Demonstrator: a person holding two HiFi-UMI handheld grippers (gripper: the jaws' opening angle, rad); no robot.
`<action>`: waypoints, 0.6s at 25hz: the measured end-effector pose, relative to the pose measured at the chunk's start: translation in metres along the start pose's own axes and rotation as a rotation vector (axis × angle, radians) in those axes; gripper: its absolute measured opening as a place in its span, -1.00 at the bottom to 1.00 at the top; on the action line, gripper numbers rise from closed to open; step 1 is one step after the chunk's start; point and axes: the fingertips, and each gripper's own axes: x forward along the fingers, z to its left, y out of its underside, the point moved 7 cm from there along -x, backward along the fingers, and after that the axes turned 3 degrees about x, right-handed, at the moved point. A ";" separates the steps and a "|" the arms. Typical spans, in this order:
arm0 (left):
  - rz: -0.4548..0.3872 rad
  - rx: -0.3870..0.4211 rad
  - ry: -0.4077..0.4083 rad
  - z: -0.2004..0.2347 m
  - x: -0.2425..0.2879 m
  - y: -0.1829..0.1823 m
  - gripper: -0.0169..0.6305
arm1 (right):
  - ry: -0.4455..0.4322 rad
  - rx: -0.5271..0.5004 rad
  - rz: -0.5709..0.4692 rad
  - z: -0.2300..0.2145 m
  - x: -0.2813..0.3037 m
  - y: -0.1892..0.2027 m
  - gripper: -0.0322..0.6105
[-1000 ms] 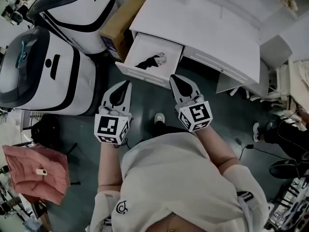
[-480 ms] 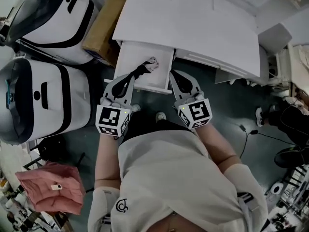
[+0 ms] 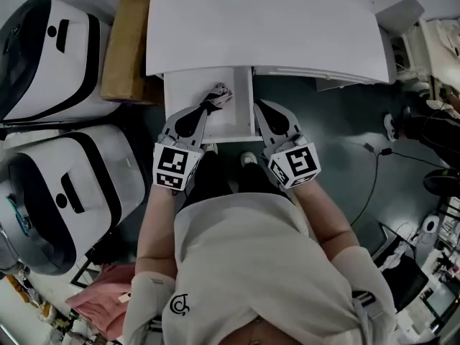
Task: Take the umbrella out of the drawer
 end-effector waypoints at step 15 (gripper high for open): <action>0.301 -0.023 0.266 0.045 0.125 0.123 -0.21 | 0.205 0.103 0.039 -0.027 0.051 0.059 -0.88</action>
